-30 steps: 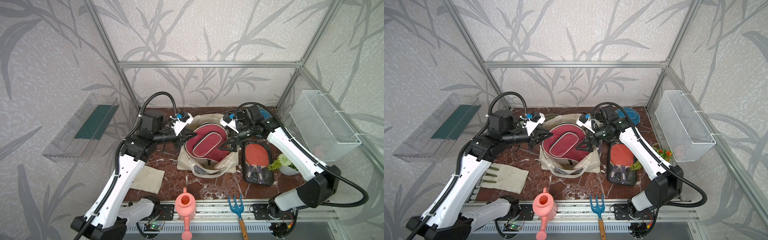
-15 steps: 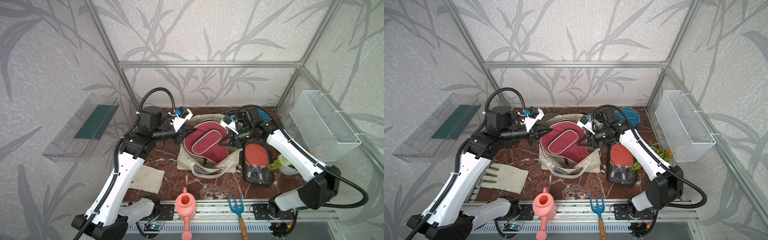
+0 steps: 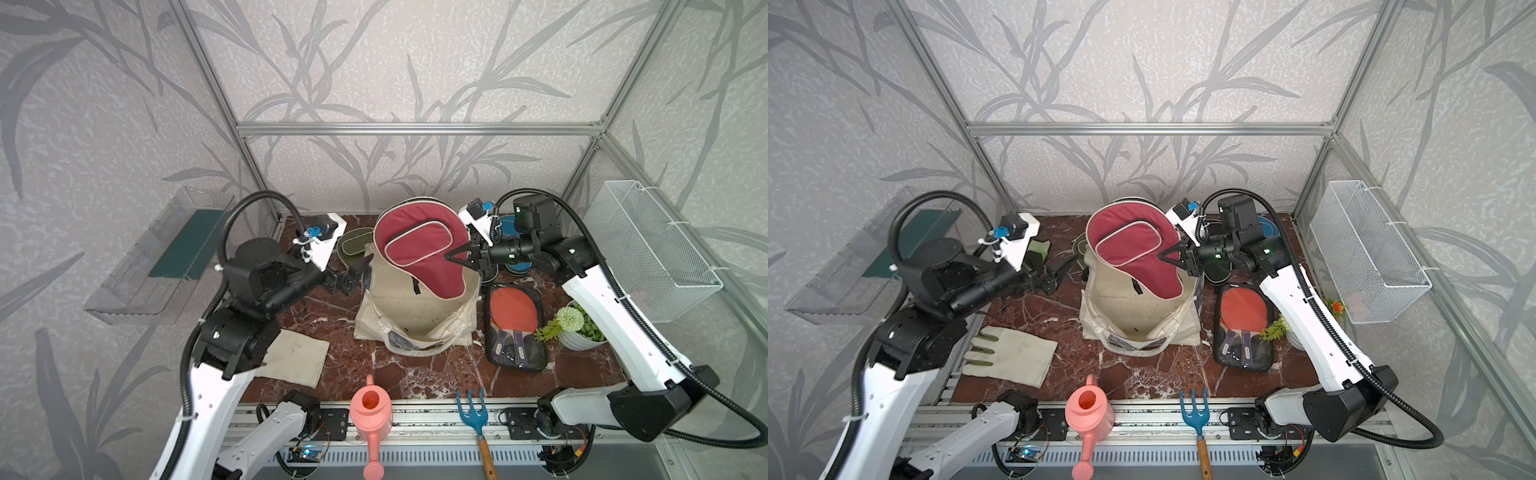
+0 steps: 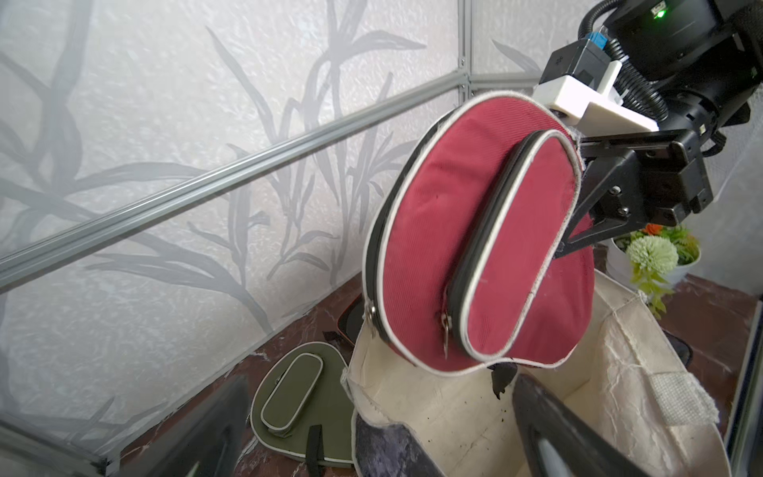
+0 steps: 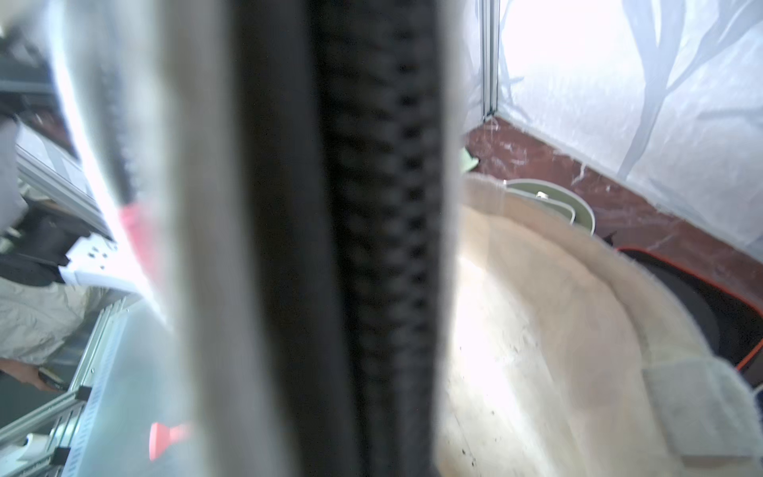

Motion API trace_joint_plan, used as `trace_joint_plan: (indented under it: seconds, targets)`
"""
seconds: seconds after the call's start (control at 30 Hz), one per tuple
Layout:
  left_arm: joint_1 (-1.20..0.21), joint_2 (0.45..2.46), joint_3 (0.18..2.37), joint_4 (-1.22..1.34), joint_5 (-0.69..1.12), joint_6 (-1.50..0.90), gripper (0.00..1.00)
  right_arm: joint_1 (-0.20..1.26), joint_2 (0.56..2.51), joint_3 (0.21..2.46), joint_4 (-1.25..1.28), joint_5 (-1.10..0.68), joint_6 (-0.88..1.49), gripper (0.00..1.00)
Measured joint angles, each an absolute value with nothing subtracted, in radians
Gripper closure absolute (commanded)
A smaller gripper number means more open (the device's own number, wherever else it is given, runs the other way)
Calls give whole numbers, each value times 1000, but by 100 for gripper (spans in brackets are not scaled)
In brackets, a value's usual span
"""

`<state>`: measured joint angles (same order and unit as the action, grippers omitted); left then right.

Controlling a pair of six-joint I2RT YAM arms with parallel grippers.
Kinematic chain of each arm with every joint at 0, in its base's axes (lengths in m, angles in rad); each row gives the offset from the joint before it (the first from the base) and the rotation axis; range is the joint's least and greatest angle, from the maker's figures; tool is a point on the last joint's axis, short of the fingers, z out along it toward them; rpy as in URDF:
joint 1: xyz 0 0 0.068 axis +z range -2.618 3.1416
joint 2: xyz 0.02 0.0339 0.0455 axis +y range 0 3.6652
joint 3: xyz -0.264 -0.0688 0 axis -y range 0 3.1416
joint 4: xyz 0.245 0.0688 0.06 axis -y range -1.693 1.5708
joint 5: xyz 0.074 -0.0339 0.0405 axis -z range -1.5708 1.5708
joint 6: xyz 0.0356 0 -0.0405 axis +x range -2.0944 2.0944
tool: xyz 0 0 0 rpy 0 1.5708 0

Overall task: Remove the ping pong set from the canvas bag
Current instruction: Pick up the ping pong set from the canvas bag.

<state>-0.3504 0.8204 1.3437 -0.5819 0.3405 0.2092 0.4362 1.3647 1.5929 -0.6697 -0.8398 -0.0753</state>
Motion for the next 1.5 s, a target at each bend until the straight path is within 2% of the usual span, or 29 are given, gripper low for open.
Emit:
trace_joint_plan:
  seconds: [0.17,0.33,0.6,0.67,0.73,0.77,0.87,0.9,1.07,1.17,1.23,1.3,1.33,1.4,1.43,1.5]
  targets:
    - [-350,720,1208,-524,360,88,1,450,1384,1659,-588,-910,50,100]
    - [-350,757,1110,-437,425,-17,1,521,1428,1695,-517,-948,134,100]
    - [-350,786,1073,-268,562,-117,1,617,1465,1658,-339,-952,302,100]
    - [-350,787,1069,-238,579,-131,4,624,1465,1628,-269,-953,348,100]
    - [-347,789,1066,-212,577,-143,18,631,1465,1596,-199,-962,400,100]
    - [-345,793,1063,-202,573,-150,29,633,1466,1584,-168,-967,429,100]
    - [-340,803,1058,-162,579,-176,84,630,1467,1563,-107,-950,477,100]
    - [-341,803,1058,-143,602,-180,98,625,1468,1560,-93,-942,496,100]
    - [-352,785,1059,-101,609,-185,100,632,1474,1555,-54,-898,514,100]
    - [-353,786,1075,-139,594,-172,100,639,1470,1576,-135,-850,455,87]
    - [-358,795,1119,-211,574,-144,100,643,1470,1609,-223,-805,400,68]
    - [-362,801,1184,-310,518,-96,100,645,1464,1650,-337,-739,336,36]
    - [-359,801,1224,-366,465,-68,100,639,1455,1672,-399,-698,300,24]
    - [-354,800,1295,-447,375,-21,100,622,1427,1709,-504,-598,243,7]
    - [-351,802,1332,-488,327,3,100,615,1407,1723,-554,-537,214,1]
    - [-349,808,1394,-550,250,39,100,604,1361,1743,-643,-407,173,1]
